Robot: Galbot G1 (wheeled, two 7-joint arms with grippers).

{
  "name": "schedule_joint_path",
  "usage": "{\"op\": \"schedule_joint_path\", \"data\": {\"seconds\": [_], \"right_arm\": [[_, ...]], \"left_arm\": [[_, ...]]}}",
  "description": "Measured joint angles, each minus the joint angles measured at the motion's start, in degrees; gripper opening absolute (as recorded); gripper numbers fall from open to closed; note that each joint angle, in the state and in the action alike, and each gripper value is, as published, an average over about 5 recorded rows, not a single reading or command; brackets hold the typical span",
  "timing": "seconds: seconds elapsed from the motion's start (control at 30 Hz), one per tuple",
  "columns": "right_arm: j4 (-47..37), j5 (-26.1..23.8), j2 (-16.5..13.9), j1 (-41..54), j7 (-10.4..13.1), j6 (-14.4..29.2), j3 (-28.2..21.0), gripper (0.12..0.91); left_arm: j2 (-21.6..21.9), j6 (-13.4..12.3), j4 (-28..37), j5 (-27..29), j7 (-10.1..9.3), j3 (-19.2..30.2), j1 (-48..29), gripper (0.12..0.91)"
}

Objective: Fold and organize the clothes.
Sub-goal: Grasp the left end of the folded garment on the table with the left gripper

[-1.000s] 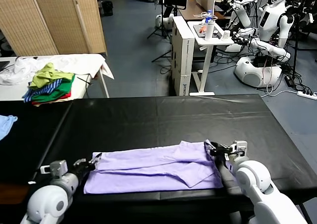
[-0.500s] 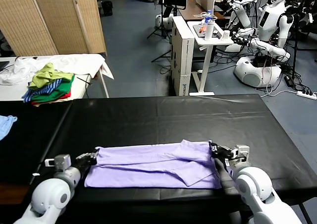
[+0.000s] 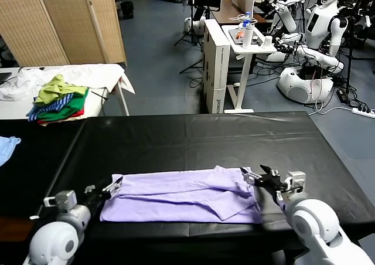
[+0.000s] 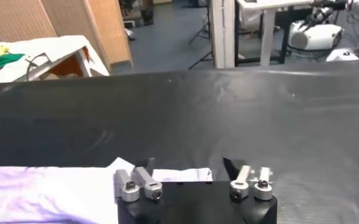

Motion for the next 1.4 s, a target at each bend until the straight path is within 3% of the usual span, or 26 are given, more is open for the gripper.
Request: {"op": "schedule_joint_path", "data": {"seconds": [0.37, 0.47, 0.8, 1.07, 1.27, 1.4], "right_arm": [[3.13, 0.06, -0.22, -3.98, 0.19, 0.22, 3.57, 0.907], [3.58, 0.0, -0.21, -4.34, 0.34, 0.2, 3.76, 0.907], [4.72, -0.09, -0.35, -5.07, 0.4, 0.07, 4.42, 0.907], [4.47, -0.16, -0.28, -4.13, 0.3, 0.08, 4.12, 0.907], [4.65, -0.23, 0.07, -4.31, 0.19, 0.24, 4.3, 0.907], [5.01, -0.22, 0.35, -4.59, 0.22, 0.5, 4.8, 0.907]], "left_arm": [[-6.19, -1.96, -0.9, 3.08, 1.65, -2.3, 3.91, 0.907], [-7.59, -2.19, -1.13, 4.22, 1.73, -2.06, 4.3, 0.873], [-11.15, -3.16, -0.14, 6.32, 2.6, -1.38, 4.89, 0.624], [-12.66, -2.8, -1.1, 6.06, 2.55, -1.14, 5.5, 0.321], [-13.02, -3.16, -1.31, 8.95, 2.72, -0.89, 5.35, 0.199], [-12.22, -5.03, -1.29, 13.94, 3.48, -1.15, 5.43, 0.18]]}}
